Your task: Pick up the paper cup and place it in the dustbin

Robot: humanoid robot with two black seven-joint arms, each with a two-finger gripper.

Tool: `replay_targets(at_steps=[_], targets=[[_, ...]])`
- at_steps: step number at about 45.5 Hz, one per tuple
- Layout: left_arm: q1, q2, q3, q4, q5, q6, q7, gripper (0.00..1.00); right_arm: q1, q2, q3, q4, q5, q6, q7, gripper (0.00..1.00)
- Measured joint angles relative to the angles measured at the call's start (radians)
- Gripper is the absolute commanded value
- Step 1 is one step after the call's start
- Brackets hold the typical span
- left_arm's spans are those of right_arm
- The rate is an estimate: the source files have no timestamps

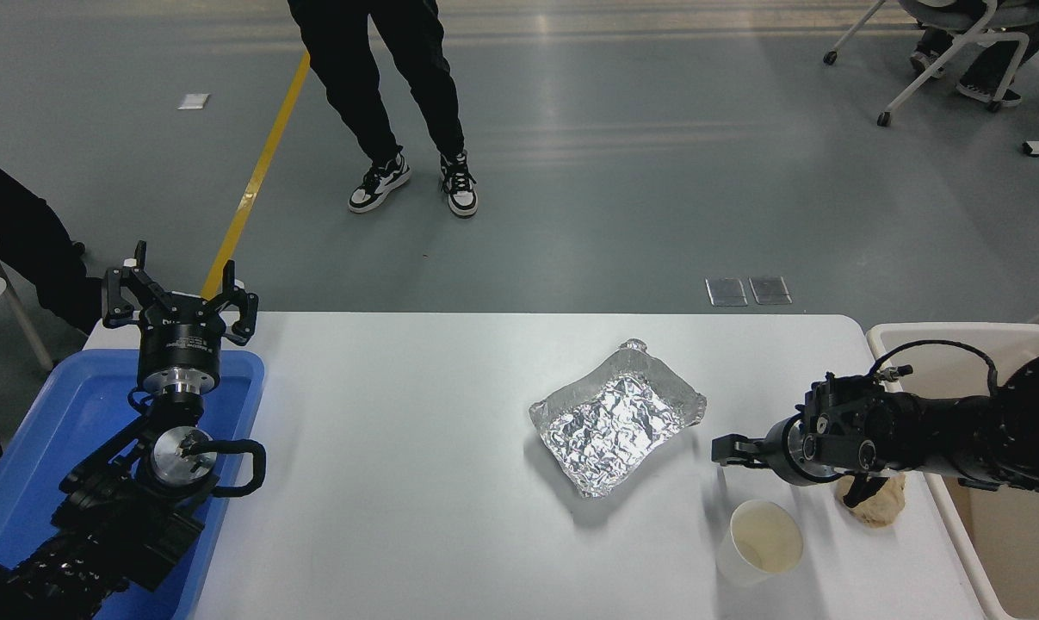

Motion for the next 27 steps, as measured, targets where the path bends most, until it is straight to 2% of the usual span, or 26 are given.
replay_targets(at_steps=[27], targets=[[0.000,0.002,0.003,0.000,-0.003,-0.001,-0.001,0.99,0.021,0.003,-0.007,0.006,0.002,0.008,0.000,1.00]])
